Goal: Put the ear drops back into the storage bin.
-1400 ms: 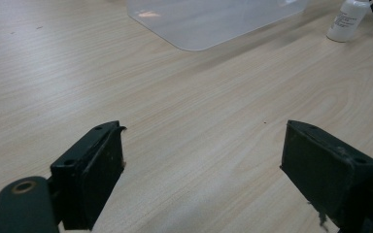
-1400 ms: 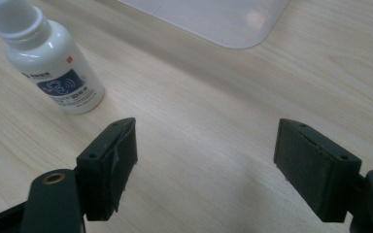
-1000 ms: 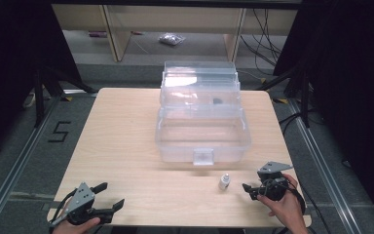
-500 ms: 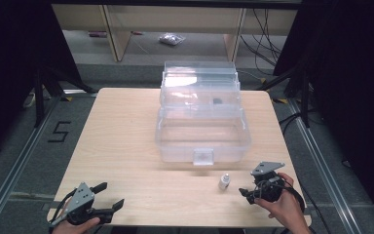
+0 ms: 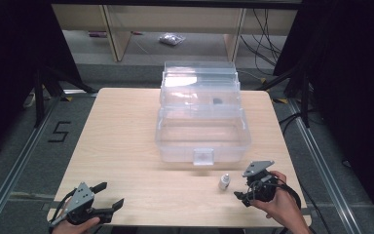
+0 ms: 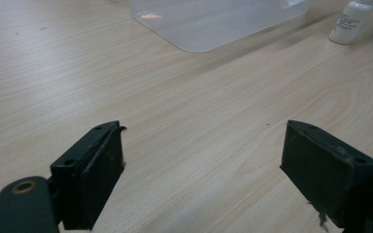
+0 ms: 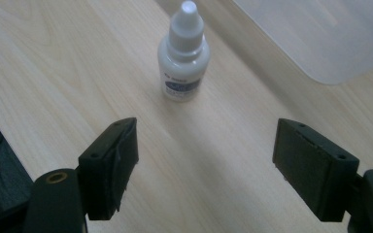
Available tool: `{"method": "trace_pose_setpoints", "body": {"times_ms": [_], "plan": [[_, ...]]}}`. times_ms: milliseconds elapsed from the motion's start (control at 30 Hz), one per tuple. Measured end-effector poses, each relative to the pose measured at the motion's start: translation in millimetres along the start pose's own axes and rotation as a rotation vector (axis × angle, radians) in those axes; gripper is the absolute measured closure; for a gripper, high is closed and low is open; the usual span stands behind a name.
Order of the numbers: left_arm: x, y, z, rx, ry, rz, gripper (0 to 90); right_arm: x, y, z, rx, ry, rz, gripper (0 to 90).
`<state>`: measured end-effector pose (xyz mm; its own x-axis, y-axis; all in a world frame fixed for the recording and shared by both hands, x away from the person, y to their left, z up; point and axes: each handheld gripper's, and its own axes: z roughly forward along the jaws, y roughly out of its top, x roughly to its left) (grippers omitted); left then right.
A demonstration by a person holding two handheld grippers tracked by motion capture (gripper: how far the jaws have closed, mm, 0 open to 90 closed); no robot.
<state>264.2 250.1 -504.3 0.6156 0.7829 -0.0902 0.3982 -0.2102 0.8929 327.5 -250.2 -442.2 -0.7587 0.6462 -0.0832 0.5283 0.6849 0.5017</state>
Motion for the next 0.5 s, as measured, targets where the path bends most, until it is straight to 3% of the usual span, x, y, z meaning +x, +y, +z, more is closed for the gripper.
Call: {"method": "trace_pose_setpoints", "body": {"times_ms": [267, 300, 367, 500], "plan": [[-0.4, 0.5, -1.2, 0.004, 0.008, 0.001, 14.7, 9.1, 21.5, 4.1, 0.086, 0.043, -0.057, 25.6], [-0.4, 0.5, -1.2, 0.004, 0.008, 0.001, 14.7, 7.7, 24.0, 5.5, 0.088, 0.051, -0.094, 25.7], [-0.4, 0.6, -1.0, 0.001, 0.008, -0.001, 14.7, 9.4, 25.6, 6.2, 0.098, 0.048, -0.084, 25.8], [-0.6, 0.6, -1.1, 0.007, 0.009, -0.001, 14.7, 8.2, 34.1, 11.4, 0.117, 0.041, -0.112, 27.0]]}}
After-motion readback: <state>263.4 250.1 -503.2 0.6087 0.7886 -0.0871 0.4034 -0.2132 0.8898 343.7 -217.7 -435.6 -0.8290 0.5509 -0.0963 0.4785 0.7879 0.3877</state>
